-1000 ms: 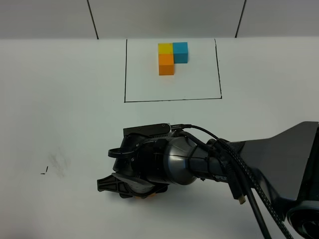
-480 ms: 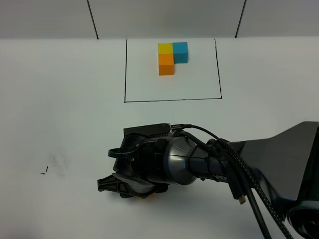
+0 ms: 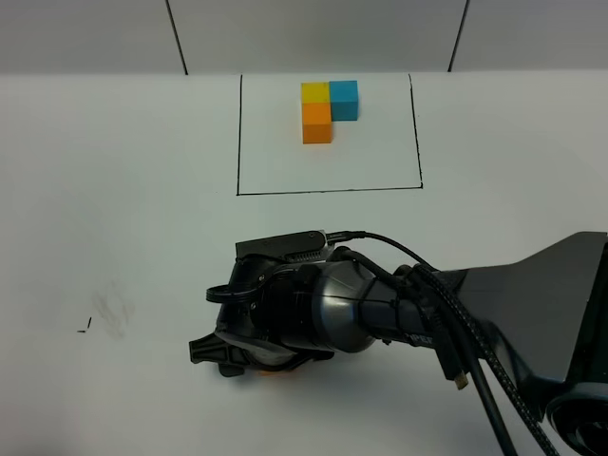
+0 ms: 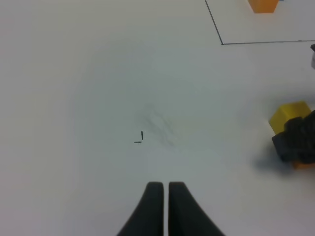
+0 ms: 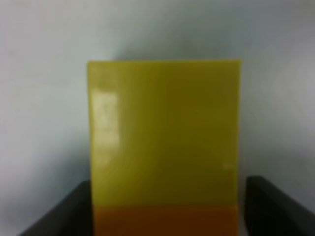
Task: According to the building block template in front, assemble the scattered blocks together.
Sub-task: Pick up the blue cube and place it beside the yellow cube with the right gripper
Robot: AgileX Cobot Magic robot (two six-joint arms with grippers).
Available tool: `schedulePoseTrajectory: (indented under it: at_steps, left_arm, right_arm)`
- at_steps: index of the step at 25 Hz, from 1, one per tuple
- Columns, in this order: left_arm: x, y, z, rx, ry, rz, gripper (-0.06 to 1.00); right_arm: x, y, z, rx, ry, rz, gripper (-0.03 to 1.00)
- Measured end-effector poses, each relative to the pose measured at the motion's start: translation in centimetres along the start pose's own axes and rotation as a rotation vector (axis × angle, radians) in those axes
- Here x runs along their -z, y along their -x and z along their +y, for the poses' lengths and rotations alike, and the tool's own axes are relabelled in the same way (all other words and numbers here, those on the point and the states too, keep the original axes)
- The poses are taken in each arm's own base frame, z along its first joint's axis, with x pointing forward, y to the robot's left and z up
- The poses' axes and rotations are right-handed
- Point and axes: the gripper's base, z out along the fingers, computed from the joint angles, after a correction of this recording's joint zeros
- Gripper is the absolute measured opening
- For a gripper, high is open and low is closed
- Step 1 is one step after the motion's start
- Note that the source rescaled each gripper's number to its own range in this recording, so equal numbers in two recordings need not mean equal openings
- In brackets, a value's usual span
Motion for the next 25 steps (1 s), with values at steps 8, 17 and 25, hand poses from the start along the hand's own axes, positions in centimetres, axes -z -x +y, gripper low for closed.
schedulePoseTrajectory:
  at_steps: [8, 17, 25]
  left_arm:
    - [0.0, 0.0, 0.0, 0.000, 0.000, 0.000, 0.01]
    - [0.0, 0.0, 0.0, 0.000, 0.000, 0.000, 0.01]
    - [0.0, 0.0, 0.0, 0.000, 0.000, 0.000, 0.01]
  right_arm:
    - [0.0, 0.0, 0.0, -0.004, 0.001, 0.000, 0.99]
    - [0.1, 0.0, 0.1, -0.003, 0.008, -0.002, 0.93]
    - [2.1, -0.1, 0.1, 0.019, -0.002, -0.023, 0.93]
